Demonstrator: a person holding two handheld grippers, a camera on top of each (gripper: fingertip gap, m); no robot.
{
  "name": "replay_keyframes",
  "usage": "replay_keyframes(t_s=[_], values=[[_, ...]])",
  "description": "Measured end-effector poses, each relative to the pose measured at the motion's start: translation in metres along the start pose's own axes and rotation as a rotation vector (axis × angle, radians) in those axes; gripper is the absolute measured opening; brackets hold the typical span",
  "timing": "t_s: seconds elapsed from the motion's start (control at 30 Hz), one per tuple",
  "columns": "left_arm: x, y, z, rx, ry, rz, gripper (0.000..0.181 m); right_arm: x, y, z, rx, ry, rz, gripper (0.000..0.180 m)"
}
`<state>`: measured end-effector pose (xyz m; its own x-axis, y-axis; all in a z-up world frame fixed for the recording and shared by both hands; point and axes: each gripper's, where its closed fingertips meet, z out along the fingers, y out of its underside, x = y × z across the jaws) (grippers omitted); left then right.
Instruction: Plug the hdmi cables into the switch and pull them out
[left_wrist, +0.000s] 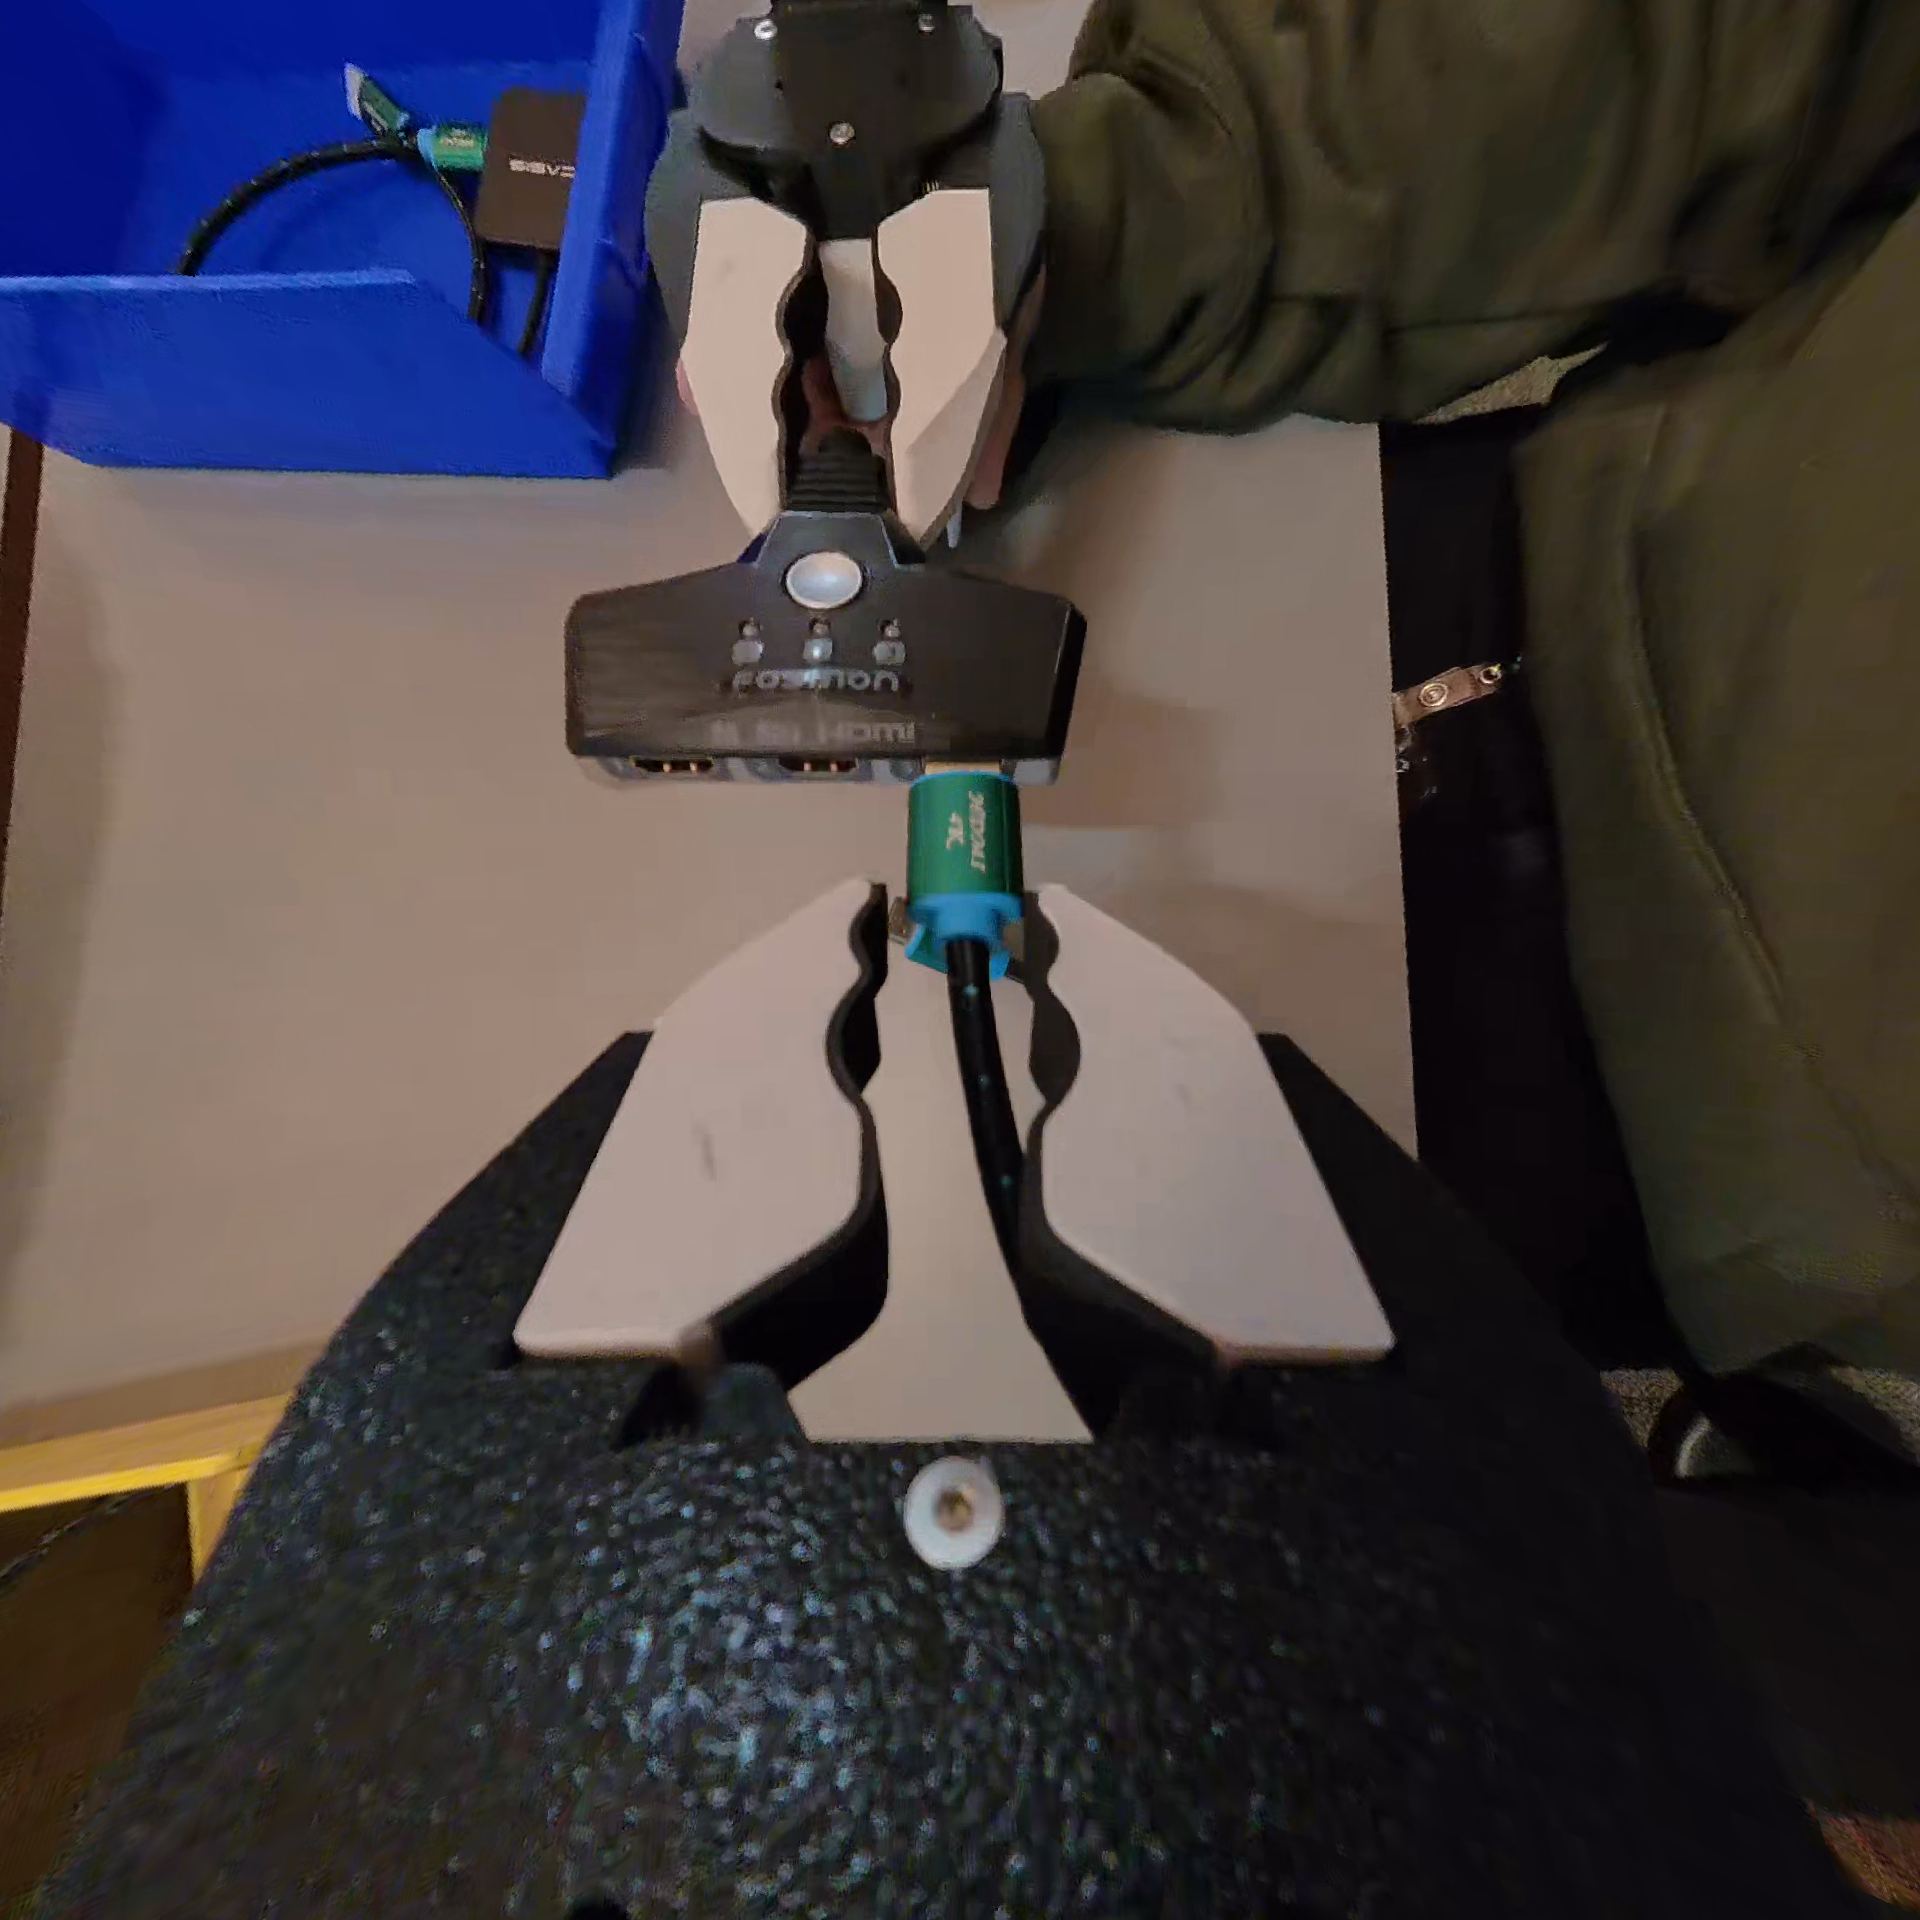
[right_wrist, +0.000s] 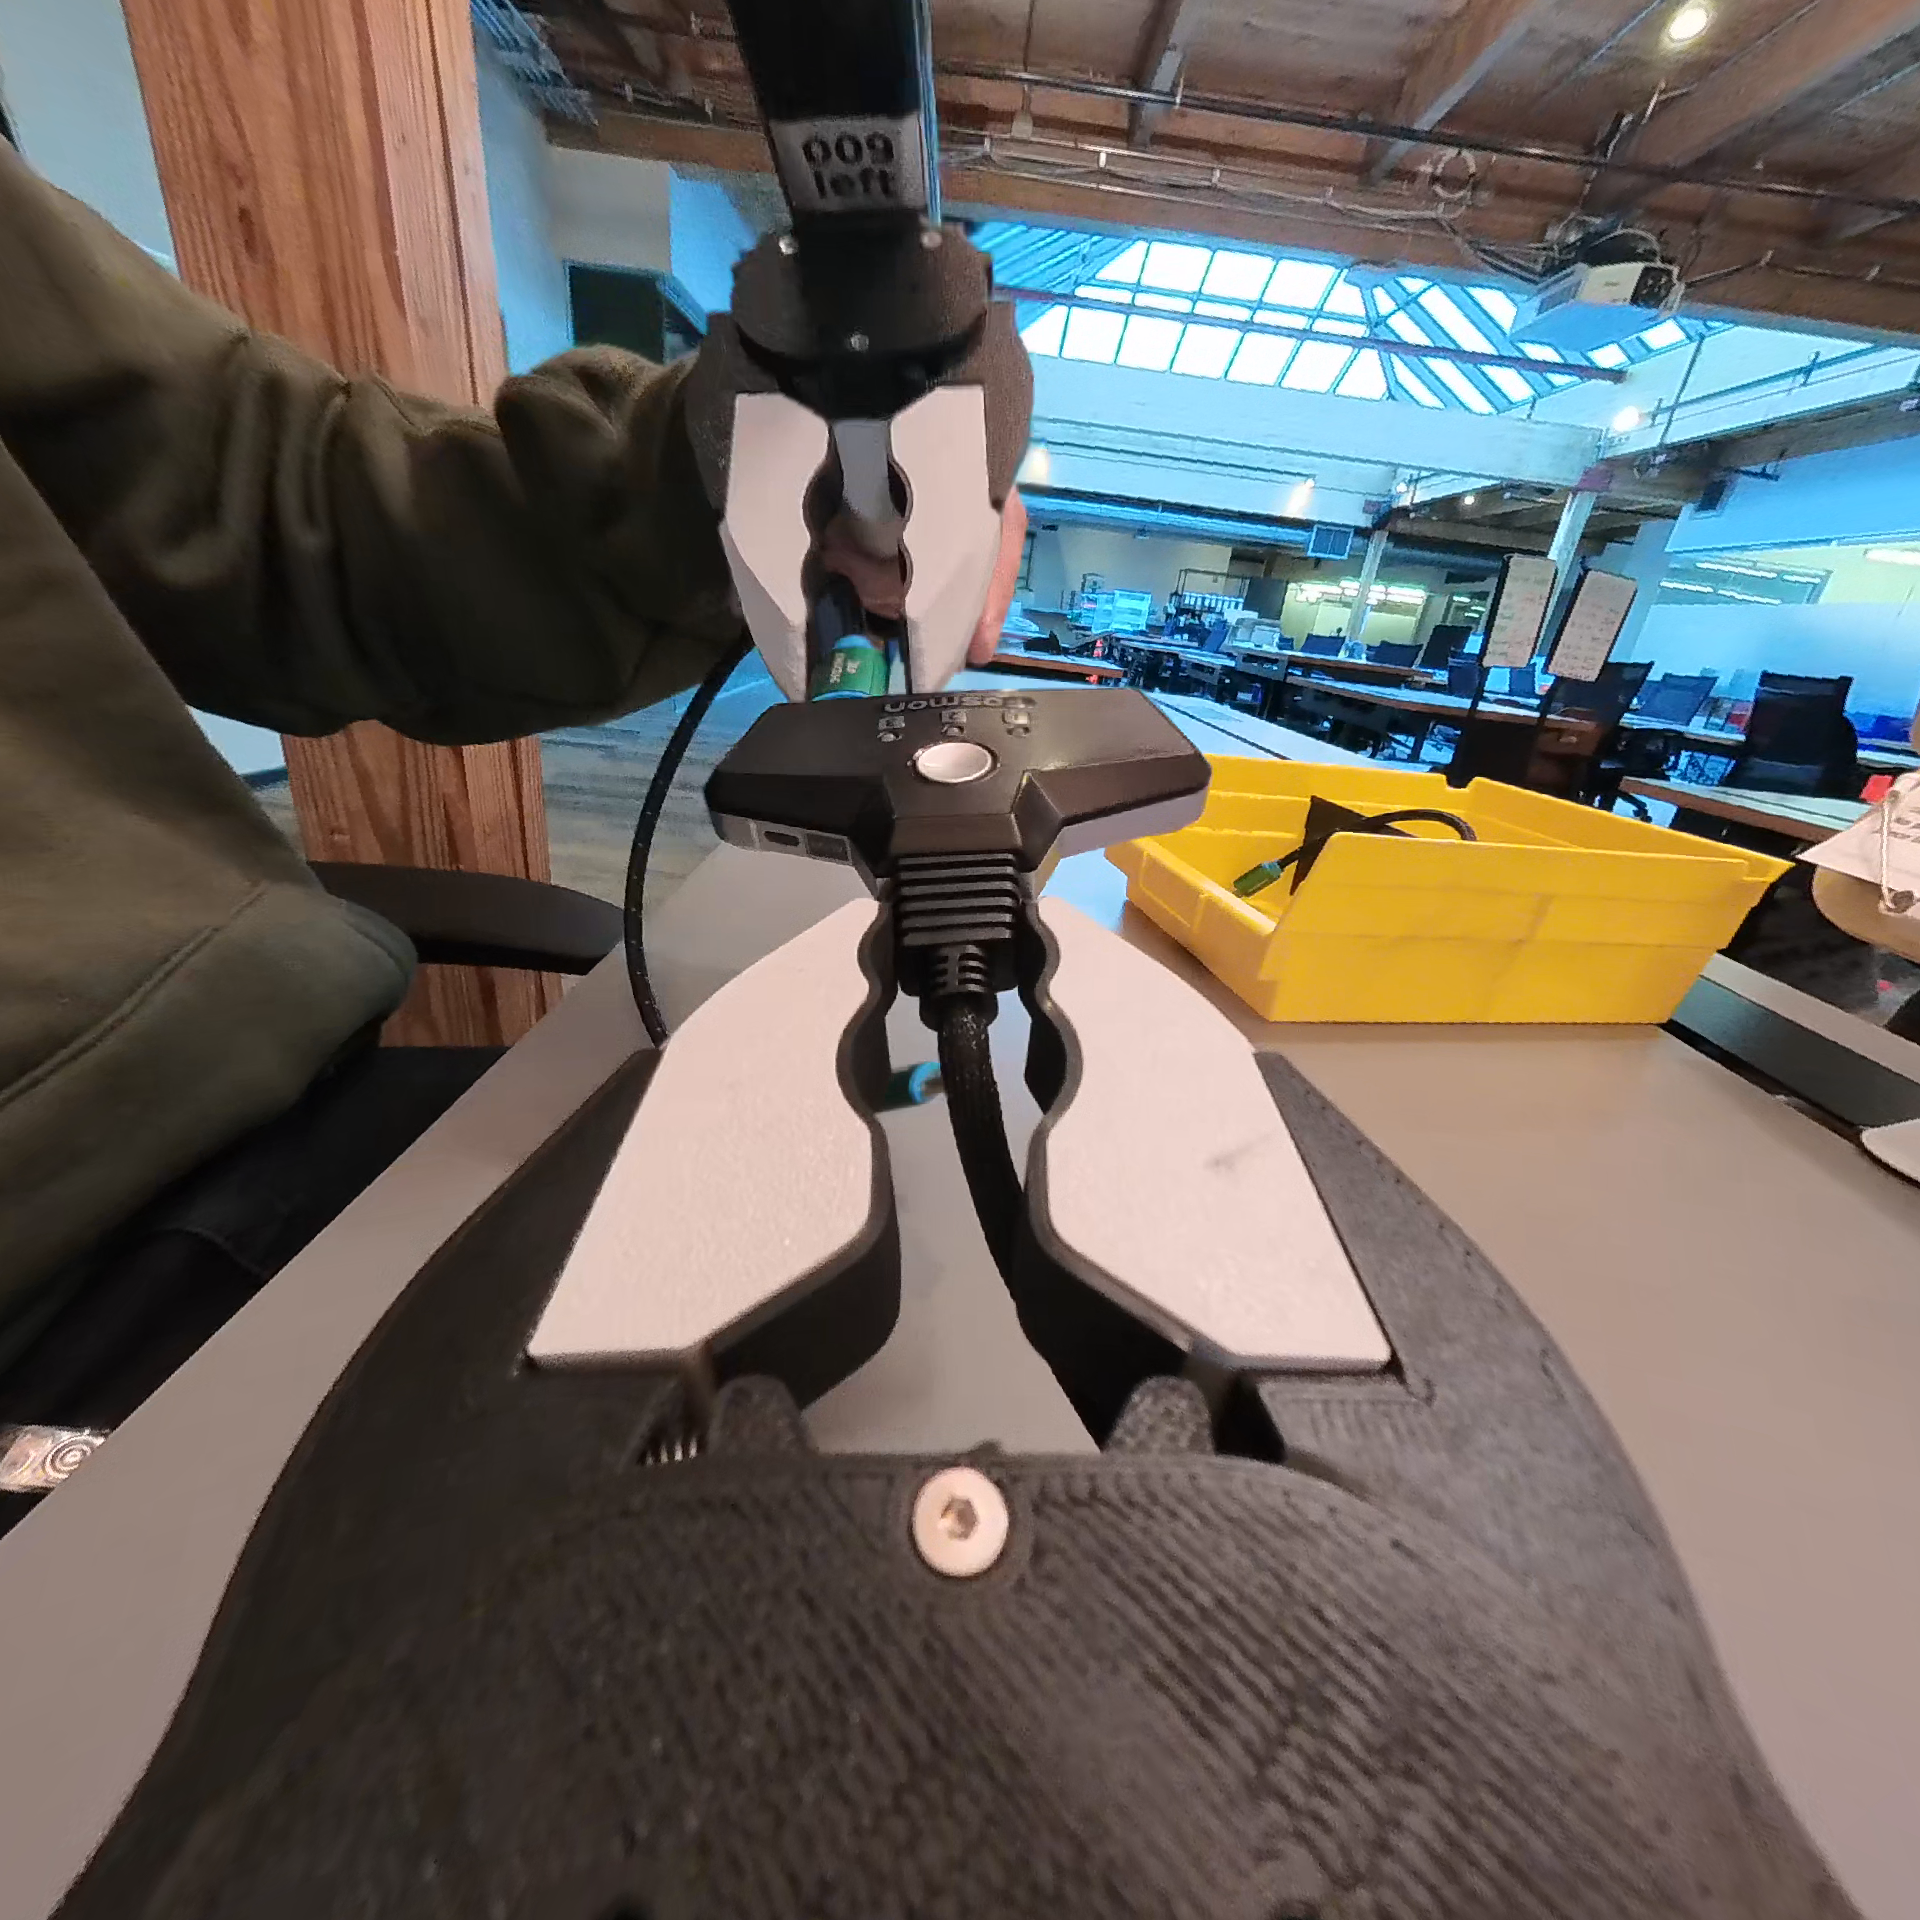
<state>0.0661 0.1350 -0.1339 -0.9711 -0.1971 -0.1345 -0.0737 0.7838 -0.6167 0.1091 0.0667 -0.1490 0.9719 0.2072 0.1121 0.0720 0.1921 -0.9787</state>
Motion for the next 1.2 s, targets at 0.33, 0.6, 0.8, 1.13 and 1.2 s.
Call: replay_keyframes(t_s=[0.33,0.6,0.8,1.13,1.2], values=[[0.0,-0.006,-0.002,0.195,0.028,-0.098,0.02,0.002,0.0,0.0,0.001,0.007,0.008,0.022],[-0.001,-0.002,0.0,0.153,-0.034,-0.041,0.019,0.002,0.001,0.001,-0.009,0.007,0.009,0.022],[0.003,-0.013,-0.005,0.156,-0.081,0.033,0.019,0.0,0.015,0.01,-0.118,0.011,-0.015,0.023],[-0.001,-0.012,-0.001,0.184,-0.122,-0.007,0.019,0.006,0.008,0.005,-0.067,0.047,0.001,0.023],[-0.003,-0.007,0.001,0.247,-0.125,-0.042,0.02,0.007,0.008,0.005,-0.062,0.045,0.013,0.023]])
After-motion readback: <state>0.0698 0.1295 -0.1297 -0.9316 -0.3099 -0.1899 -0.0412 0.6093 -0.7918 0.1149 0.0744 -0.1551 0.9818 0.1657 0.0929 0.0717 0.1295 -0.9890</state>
